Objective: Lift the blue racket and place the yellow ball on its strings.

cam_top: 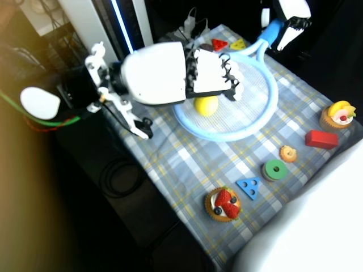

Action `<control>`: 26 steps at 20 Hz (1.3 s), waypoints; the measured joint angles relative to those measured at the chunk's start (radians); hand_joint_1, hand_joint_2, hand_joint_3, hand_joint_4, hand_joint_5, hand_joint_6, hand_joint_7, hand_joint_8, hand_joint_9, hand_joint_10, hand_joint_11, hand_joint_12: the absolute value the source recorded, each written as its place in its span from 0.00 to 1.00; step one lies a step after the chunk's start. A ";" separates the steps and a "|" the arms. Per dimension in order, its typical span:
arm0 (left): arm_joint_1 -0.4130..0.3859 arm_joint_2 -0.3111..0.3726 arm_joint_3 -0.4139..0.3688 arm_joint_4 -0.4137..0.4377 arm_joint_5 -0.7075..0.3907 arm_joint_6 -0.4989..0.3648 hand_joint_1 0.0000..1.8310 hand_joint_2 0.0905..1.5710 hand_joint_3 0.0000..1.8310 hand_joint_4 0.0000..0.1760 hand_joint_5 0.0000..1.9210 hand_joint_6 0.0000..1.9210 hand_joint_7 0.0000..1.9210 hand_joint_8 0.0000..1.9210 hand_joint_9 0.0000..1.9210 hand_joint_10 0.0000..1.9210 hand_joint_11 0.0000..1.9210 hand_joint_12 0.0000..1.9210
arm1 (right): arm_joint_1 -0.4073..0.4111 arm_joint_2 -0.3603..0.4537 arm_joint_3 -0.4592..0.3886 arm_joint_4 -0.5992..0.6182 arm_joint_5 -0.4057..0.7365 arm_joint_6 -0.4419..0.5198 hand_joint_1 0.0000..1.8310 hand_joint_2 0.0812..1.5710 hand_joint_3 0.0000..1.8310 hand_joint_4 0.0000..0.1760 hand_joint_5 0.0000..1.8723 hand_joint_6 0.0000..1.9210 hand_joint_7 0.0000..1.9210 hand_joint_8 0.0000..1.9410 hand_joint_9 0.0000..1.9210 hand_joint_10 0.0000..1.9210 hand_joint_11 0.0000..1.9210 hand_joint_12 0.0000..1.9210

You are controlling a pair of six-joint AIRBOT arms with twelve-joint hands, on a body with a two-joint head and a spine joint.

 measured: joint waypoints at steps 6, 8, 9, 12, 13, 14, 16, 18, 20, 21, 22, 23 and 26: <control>-0.018 -0.045 0.017 -0.022 0.034 0.078 0.96 0.75 0.00 1.00 0.50 1.00 0.66 1.00 0.78 1.00 0.76 1.00 | 0.000 0.013 -0.005 0.040 0.011 -0.013 0.43 0.83 0.00 0.00 0.32 0.00 0.29 0.00 0.25 0.00 0.03 0.48; -0.017 -0.049 0.025 -0.031 0.044 0.081 0.96 0.72 0.00 0.99 0.49 1.00 0.63 1.00 0.75 1.00 0.79 1.00 | 0.000 0.013 -0.005 0.041 0.011 -0.013 0.42 0.83 0.00 0.00 0.32 0.00 0.30 0.00 0.25 0.00 0.03 0.46; -0.018 -0.051 0.029 -0.035 0.047 0.081 0.97 0.72 0.00 1.00 0.49 1.00 0.63 1.00 0.75 1.00 0.76 1.00 | 0.000 0.013 -0.005 0.041 0.011 -0.015 0.42 0.83 0.00 0.00 0.32 0.00 0.30 0.00 0.25 0.00 0.04 0.46; -0.017 -0.074 0.048 -0.050 0.060 0.081 0.99 0.71 0.00 0.98 0.51 1.00 0.64 1.00 0.75 1.00 0.78 1.00 | 0.000 0.013 -0.005 0.041 0.012 -0.016 0.42 0.83 0.00 0.00 0.32 0.00 0.29 0.00 0.25 0.00 0.04 0.45; -0.018 -0.080 0.053 -0.056 0.066 0.081 0.96 0.74 0.00 0.98 0.51 1.00 0.64 1.00 0.74 1.00 0.78 1.00 | 0.000 0.013 -0.005 0.042 0.011 -0.016 0.42 0.83 0.00 0.00 0.32 0.00 0.29 0.00 0.25 0.00 0.04 0.45; -0.017 -0.088 0.059 -0.060 0.073 0.080 0.93 0.72 0.00 0.93 0.49 1.00 0.62 1.00 0.72 1.00 0.76 1.00 | 0.000 0.013 -0.005 0.045 0.012 -0.016 0.43 0.83 0.00 0.00 0.33 0.00 0.29 0.00 0.25 0.00 0.04 0.45; -0.018 -0.100 0.071 -0.077 0.088 0.080 0.97 0.71 0.00 0.88 0.52 1.00 0.65 1.00 0.76 1.00 0.76 1.00 | -0.001 0.013 -0.005 0.045 0.012 -0.016 0.44 0.82 0.00 0.00 0.33 0.00 0.30 0.00 0.26 0.00 0.04 0.46; -0.018 -0.106 0.081 -0.095 0.094 0.080 0.92 0.74 0.00 1.00 0.53 1.00 0.66 1.00 0.74 1.00 0.74 1.00 | -0.005 0.014 -0.005 0.048 0.013 -0.018 0.43 0.82 0.00 0.00 0.32 0.00 0.30 0.00 0.26 0.00 0.04 0.46; -0.018 -0.108 0.089 -0.106 0.101 0.080 0.99 0.68 0.00 0.67 0.48 1.00 0.62 1.00 0.73 1.00 0.50 0.78 | -0.005 0.014 -0.005 0.049 0.014 -0.019 0.43 0.82 0.00 0.00 0.33 0.00 0.30 0.00 0.26 0.00 0.04 0.45; -0.018 -0.115 0.097 -0.114 0.104 0.079 0.96 0.71 0.00 0.60 0.45 1.00 0.59 1.00 0.71 1.00 0.54 0.91 | -0.009 0.015 -0.005 0.052 0.014 -0.020 0.43 0.82 0.00 0.00 0.32 0.00 0.30 0.00 0.25 0.00 0.04 0.45; -0.018 -0.118 0.098 -0.120 0.101 0.079 0.91 0.73 0.00 0.56 0.43 1.00 0.54 1.00 0.63 1.00 0.53 0.98 | -0.010 0.015 -0.005 0.053 0.017 -0.020 0.43 0.82 0.00 0.00 0.32 0.00 0.29 0.00 0.25 0.00 0.04 0.45; -0.018 -0.119 0.098 -0.120 0.101 0.079 0.85 0.71 0.00 0.29 0.42 1.00 0.44 1.00 0.50 1.00 0.47 1.00 | -0.011 0.015 -0.005 0.053 0.015 -0.020 0.44 0.82 0.00 0.00 0.32 0.00 0.30 0.00 0.25 0.00 0.04 0.46; -0.019 -0.119 0.098 -0.134 0.104 0.107 0.68 0.64 0.00 0.00 0.34 0.99 0.30 0.99 0.31 1.00 0.21 1.00 | -0.014 0.015 -0.005 0.060 0.016 -0.020 0.44 0.82 0.00 0.00 0.33 0.00 0.29 0.00 0.25 0.00 0.04 0.46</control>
